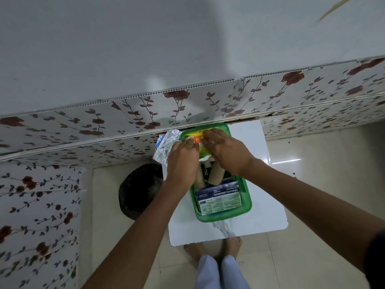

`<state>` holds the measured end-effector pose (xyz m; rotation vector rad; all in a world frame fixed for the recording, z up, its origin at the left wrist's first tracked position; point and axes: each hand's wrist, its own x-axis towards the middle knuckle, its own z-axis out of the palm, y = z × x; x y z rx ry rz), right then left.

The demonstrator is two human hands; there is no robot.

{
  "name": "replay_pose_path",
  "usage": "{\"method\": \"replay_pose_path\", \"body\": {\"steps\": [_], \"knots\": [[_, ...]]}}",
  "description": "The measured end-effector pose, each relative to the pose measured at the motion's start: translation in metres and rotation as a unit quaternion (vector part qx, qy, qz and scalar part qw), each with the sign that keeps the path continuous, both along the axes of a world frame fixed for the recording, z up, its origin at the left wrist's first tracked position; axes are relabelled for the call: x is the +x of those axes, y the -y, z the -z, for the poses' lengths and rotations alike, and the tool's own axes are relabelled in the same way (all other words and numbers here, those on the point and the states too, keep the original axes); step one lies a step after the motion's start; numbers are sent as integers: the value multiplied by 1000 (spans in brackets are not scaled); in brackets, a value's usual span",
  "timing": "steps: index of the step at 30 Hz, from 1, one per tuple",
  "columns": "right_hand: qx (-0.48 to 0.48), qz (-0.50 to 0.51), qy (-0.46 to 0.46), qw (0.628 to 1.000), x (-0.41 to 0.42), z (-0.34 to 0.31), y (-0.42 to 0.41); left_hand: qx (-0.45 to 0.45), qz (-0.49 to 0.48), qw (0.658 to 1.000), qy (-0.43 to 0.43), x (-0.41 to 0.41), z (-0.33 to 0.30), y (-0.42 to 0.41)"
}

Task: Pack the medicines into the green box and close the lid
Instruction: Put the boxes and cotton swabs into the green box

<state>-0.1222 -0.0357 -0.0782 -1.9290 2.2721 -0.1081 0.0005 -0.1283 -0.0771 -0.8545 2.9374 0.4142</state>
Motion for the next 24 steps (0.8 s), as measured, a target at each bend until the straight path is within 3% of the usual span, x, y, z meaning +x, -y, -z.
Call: {"method": "replay_pose_path", "body": {"steps": [3, 6, 8, 10, 12, 15, 18, 24], "knots": [[9, 32, 13, 999, 6, 0, 0, 131, -79, 978, -144, 3, -5, 10], [37, 24, 50, 998, -1, -10, 3, 152, -221, 932, -242, 18, -9, 26], [35, 57, 146, 987, -11, -23, 11, 193, -326, 898, -224, 28, 2, 42], [-46, 139, 221, 964, -15, -33, 21, 227, -394, 876, -164, 35, 16, 56], [-127, 182, 224, 949, -14, -38, 29, 247, -401, 878, -87, 38, 32, 64], [-143, 175, 239, 944, -6, -34, 36, 290, -408, 865, -44, 35, 52, 70], [-137, 159, 245, 947, 3, -27, 39, 277, -424, 860, -60, 33, 62, 71], [-145, 193, 283, 928, 15, -38, 29, 252, -440, 844, -175, 46, 32, 65]]}}
